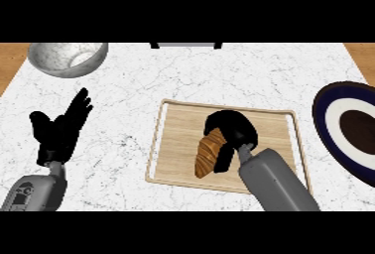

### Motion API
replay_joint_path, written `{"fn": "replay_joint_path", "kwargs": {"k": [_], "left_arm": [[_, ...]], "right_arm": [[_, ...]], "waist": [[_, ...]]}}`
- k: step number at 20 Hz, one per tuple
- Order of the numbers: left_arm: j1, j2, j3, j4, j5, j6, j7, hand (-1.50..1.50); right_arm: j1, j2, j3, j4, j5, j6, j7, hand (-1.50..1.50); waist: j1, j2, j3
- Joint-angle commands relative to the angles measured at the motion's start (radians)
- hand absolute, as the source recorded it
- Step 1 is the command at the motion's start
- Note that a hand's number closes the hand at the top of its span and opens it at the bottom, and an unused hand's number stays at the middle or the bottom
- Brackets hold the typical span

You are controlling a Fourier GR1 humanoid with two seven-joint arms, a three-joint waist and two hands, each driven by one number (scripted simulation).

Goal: Pick the croissant from the tray and place it in the plate

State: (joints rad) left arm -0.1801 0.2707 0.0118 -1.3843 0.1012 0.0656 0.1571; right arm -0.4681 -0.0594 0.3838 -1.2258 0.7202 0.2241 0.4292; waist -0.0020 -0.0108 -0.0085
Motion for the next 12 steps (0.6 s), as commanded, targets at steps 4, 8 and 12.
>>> {"fn": "replay_joint_path", "kwargs": {"k": [4,8,12], "left_arm": [[0.025,0.029,0.037,-0.011,0.025,-0.059,-0.003,0.00],[0.039,-0.007,0.001,-0.015,-0.017,-0.016,-0.023,0.00],[0.024,-0.008,0.007,-0.019,-0.017,-0.016,-0.034,0.00]], "right_arm": [[-0.027,0.010,-0.096,-0.061,0.015,-0.072,0.052,1.50],[-0.166,-0.024,-0.327,0.044,0.004,-0.228,0.174,1.50],[-0.263,-0.130,-0.395,0.071,0.113,-0.345,0.254,1.50]], "waist": [[0.003,0.010,0.008],[0.014,0.018,0.008],[0.015,0.016,0.008]]}}
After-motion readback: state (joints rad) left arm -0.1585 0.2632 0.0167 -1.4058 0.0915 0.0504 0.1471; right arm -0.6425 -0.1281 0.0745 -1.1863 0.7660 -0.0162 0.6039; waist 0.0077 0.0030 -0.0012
